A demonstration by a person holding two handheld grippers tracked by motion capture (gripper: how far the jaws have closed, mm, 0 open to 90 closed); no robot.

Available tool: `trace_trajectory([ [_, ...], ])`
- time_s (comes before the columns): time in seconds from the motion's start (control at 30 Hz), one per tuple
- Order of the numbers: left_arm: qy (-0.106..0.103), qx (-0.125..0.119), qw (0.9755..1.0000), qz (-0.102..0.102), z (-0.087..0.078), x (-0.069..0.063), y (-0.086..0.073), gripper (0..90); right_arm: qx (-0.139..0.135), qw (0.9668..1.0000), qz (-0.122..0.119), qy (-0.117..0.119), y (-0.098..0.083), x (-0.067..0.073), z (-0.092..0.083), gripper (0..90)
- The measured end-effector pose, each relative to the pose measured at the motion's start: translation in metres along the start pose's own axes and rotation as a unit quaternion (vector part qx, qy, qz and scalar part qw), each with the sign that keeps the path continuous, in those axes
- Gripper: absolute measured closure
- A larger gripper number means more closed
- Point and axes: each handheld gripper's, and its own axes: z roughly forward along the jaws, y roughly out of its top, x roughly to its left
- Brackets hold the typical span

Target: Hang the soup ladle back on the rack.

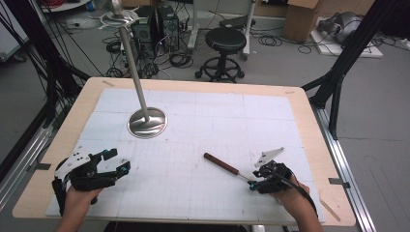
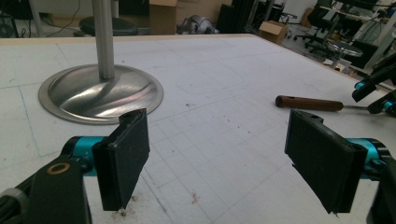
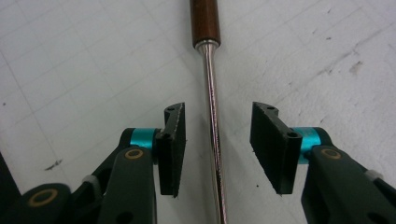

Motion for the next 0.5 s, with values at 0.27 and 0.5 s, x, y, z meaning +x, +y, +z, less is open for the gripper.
trace_trajectory([
  [0.27, 0.000, 0.001, 1.0000, -0.002, 0.0002, -0.0002, -0.0001, 22.5, 0.030, 0.9994, -0.013, 0.006, 0.0037, 0.0005, 0.0035, 61.9],
  [0.5, 0.000, 0.001, 1.0000, -0.002, 0.0002, 0.0001, -0.0001, 22.5, 0.045, 0.9988, -0.017, 0.006, 0.0048, -0.0013, 0.0060, 67.7],
])
